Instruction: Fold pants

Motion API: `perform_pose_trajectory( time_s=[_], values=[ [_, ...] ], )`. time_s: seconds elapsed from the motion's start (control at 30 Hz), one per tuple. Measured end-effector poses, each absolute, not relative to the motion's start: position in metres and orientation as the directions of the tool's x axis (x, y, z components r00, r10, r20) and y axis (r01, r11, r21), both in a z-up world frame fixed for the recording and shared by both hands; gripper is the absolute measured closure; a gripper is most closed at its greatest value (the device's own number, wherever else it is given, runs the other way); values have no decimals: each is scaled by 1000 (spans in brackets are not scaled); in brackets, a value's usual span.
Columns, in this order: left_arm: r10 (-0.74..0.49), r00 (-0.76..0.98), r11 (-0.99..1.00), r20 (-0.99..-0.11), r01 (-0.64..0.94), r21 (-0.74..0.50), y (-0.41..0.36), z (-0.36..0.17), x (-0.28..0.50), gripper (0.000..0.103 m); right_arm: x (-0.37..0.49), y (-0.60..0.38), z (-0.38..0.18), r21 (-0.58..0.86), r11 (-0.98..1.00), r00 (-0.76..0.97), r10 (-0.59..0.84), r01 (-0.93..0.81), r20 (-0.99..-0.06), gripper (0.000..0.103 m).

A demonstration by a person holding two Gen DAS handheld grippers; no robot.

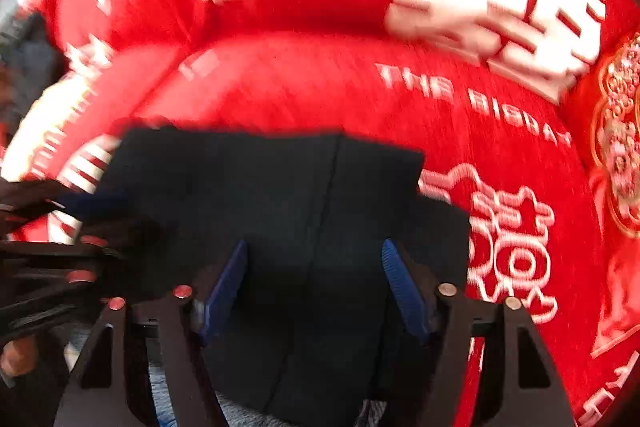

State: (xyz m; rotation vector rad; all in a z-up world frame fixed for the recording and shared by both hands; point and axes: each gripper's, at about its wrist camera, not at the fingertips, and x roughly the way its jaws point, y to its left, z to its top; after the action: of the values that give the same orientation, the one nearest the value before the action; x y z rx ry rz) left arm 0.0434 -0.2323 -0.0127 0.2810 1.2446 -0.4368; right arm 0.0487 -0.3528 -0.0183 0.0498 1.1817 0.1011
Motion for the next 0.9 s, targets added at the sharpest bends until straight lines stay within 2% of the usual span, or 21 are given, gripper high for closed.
perform_pose_trajectory(
  time_s=[0.13, 0.27, 0.3, 0.33, 0.37, 0.4, 0.5, 0.67, 0.9],
  values=[
    [-197, 256, 895, -946, 440, -67, -227, 2, 31, 59, 21, -353, 9, 119, 993, 424, 105, 7, -899, 23],
    [-217, 276, 917, -936, 387, -99, -216, 19, 17, 58, -9, -353, 32, 70, 994, 422, 29, 84, -906, 22],
    [-213, 280, 920, -936, 381, -95, -214, 19, 14, 45, -17, -350, 37, 65, 994, 418, 21, 93, -908, 21],
    [-197, 298, 923, -934, 378, -74, -213, 22, 10, 20, -23, -347, 41, 63, 993, 419, 17, 95, -908, 21],
    [-175, 331, 926, -927, 374, -41, -210, 26, 5, 11, -26, -348, 42, 59, 994, 421, 14, 94, -907, 20],
    [-148, 368, 929, -918, 370, -2, -212, 28, 3, 8, -30, -344, 44, 48, 995, 422, 5, 91, -907, 19],
    [-126, 395, 925, -910, 379, 36, -211, 35, -2, 8, -37, -338, 49, -2, 995, 428, -44, 98, -903, 18],
    [-175, 366, 932, -914, 361, -34, -203, 42, 0, 8, -37, -343, 55, 22, 988, 416, -43, 151, -908, 18],
    [-158, 366, 931, -917, 364, -16, -206, 42, -10, 8, -40, -342, 59, -18, 988, 396, -77, 150, -915, 18]
  ],
)
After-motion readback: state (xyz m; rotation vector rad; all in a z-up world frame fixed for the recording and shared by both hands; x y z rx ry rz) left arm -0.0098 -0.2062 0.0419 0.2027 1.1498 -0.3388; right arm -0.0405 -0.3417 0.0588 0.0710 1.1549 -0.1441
